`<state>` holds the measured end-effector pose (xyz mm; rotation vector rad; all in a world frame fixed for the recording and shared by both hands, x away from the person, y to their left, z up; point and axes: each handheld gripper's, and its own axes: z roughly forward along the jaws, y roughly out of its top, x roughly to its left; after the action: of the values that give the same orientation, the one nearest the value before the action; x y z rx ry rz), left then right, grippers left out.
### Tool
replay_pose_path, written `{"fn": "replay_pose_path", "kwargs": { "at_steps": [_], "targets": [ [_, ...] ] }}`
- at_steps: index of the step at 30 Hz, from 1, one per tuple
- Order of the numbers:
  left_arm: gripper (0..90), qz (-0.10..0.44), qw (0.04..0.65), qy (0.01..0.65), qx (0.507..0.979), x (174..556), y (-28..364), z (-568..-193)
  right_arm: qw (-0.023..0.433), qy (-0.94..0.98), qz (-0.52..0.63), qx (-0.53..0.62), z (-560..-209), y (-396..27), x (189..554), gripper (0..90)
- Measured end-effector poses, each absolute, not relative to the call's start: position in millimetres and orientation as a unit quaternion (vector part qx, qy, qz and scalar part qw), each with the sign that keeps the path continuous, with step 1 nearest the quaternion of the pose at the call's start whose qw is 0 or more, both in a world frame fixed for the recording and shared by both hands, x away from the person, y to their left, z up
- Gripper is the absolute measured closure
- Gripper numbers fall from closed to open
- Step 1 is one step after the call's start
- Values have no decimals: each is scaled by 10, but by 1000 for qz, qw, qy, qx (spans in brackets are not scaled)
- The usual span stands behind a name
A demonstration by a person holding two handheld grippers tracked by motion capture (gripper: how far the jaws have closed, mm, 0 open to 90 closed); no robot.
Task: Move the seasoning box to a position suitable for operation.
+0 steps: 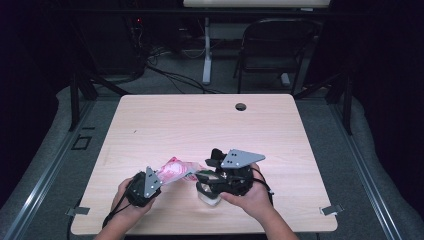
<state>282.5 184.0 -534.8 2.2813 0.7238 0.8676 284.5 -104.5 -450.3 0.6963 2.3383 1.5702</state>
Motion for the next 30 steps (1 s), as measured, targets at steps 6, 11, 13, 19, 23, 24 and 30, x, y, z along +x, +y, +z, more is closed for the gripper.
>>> {"fn": "replay_pose_path", "kwargs": {
  "at_steps": [6,11,13,19,23,24,30],
  "targets": [
    [686,346,280,268,854,2838,1804,-5345,121,800,538,236,-4491,-1052,2818,456],
    [687,365,271,263,851,2843,1754,-5324,123,801,537,236,-4506,-1067,2804,473],
    [687,372,268,259,850,2840,1740,-5320,122,801,537,236,-4508,-1069,2804,477],
    [687,393,255,247,848,2836,1709,-5309,121,801,536,238,-4517,-1088,2799,486],
    [687,404,248,243,846,2844,1694,-5295,121,802,534,239,-4523,-1101,2792,486],
    [687,407,246,242,846,2846,1689,-5292,121,801,535,240,-4527,-1102,2792,487],
    [687,424,241,237,840,2851,1670,-5277,122,802,532,242,-4560,-1113,2790,495]
  ]
}}
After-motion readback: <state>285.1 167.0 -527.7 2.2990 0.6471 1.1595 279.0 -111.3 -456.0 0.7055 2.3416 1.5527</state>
